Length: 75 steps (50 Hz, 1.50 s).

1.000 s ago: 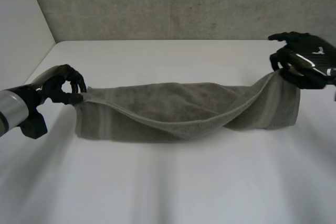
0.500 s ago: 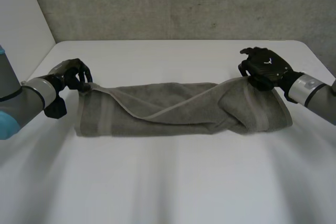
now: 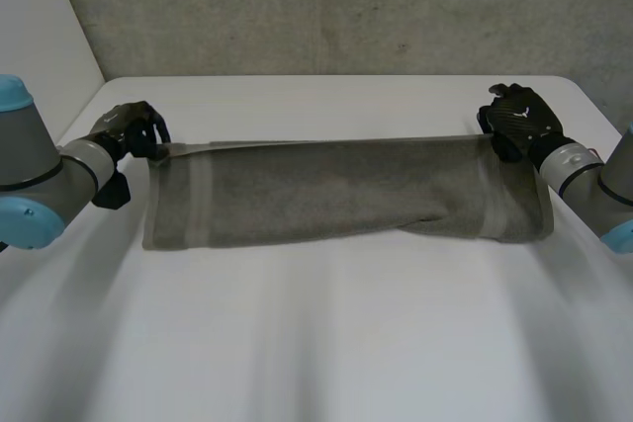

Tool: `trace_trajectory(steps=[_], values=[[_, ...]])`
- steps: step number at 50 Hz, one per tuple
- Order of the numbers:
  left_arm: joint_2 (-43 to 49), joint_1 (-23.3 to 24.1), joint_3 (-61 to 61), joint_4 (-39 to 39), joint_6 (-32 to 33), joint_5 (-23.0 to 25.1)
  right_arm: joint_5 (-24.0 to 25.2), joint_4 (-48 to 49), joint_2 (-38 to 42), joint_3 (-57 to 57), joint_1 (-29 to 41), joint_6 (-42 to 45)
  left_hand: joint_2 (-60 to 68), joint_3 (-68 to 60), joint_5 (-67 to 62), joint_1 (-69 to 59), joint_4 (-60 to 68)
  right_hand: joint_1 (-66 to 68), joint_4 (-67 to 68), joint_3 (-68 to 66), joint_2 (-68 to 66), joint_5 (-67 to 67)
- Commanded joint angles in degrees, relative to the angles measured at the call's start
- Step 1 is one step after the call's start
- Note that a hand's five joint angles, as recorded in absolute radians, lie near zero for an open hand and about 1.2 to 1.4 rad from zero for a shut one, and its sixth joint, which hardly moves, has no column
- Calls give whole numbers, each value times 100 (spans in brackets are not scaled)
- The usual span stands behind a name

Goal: Fold the towel.

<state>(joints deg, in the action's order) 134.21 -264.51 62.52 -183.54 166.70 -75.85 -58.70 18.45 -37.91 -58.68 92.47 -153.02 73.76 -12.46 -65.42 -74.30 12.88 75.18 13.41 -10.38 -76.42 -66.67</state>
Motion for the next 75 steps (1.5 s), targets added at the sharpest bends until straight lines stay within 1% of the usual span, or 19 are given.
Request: trace_trajectory(steps=[1,20,22,23,25,26,27,28,29,30,31,39,46,50,52,57,64,68,75], values=[[193,84,-82,-209,12,-18,16,-17,240,225,87,0,624,246,-458,-570,-288,482,-341,38,-358,-333],[501,84,-319,-227,21,-141,-19,-8,741,893,219,36,624,246,-458,-570,-288,482,-341,38,-358,-333],[510,93,-319,-235,21,-141,-106,-8,855,1007,228,62,624,246,-458,-570,-288,-1601,-341,38,1725,1750],[518,102,-310,-235,21,-141,-107,-8,855,1007,228,62,624,246,-458,-570,-288,-1614,-341,38,1738,1764],[510,102,-293,-235,12,-141,-229,-8,908,1086,228,97,624,246,-458,-570,-288,-4792,-341,38,4916,4942],[501,111,-284,-235,21,-141,-230,-8,908,1086,228,97,-2455,246,2620,2508,-288,-4810,-341,38,4934,4960],[501,111,-284,-235,21,-141,-264,-8,925,1104,228,106,-2486,246,2651,2539,-288,-6226,-341,38,6350,6375],[492,111,-275,-235,21,-141,-265,-8,926,1104,228,106,-4901,246,5066,4954,-288,-6240,-341,38,6364,6389],[492,111,-275,-235,21,-141,-282,-8,934,1121,228,106,-4925,246,5090,4978,-288,-6518,-341,38,6642,6667],[466,111,-275,-235,12,-150,-291,-8,934,1130,228,115,-6057,246,6223,6111,-288,-6518,-341,38,6642,6667],[448,111,-258,-235,21,-176,-291,-8,934,1130,228,115,-6376,246,6542,6430,-288,-6518,-341,38,6642,6667],[124,102,-205,-270,82,-360,-643,238,671,1113,201,115,-6376,246,6542,6430,-288,-6518,-341,38,6642,6667],[-519,119,252,-297,583,-422,-748,221,-364,333,175,44,-6376,246,6542,6430,-288,-6518,-341,38,6642,6667],[-1132,277,997,-288,951,-396,-704,159,-929,-250,166,-26,-6376,246,6542,6430,-288,-6518,-341,38,6642,6667],[-1308,382,1269,-271,1074,-387,-652,-103,-1375,-801,157,-87,-6376,246,6542,6430,-288,-6518,-341,38,6642,6667],[-1660,628,1981,-192,1575,-404,-608,-919,-1754,-1355,-9,-96,-6372,246,6537,6425,-288,-6518,-341,38,6642,6667],[-1793,770,2853,-156,2401,-518,-397,-1722,-1975,-2043,-256,71,-6271,246,6436,6324,-288,-5803,-341,38,5927,5952],[-1723,770,2968,-165,2473,-650,-134,-1687,-2028,-2542,-510,316,-6204,246,6369,6258,-288,-5517,-341,38,5641,5667],[-1582,779,3003,-253,2508,-1011,-98,-1494,-2001,-2825,-704,554,-6187,246,6352,6240,-288,-5047,-341,38,5171,5197]])
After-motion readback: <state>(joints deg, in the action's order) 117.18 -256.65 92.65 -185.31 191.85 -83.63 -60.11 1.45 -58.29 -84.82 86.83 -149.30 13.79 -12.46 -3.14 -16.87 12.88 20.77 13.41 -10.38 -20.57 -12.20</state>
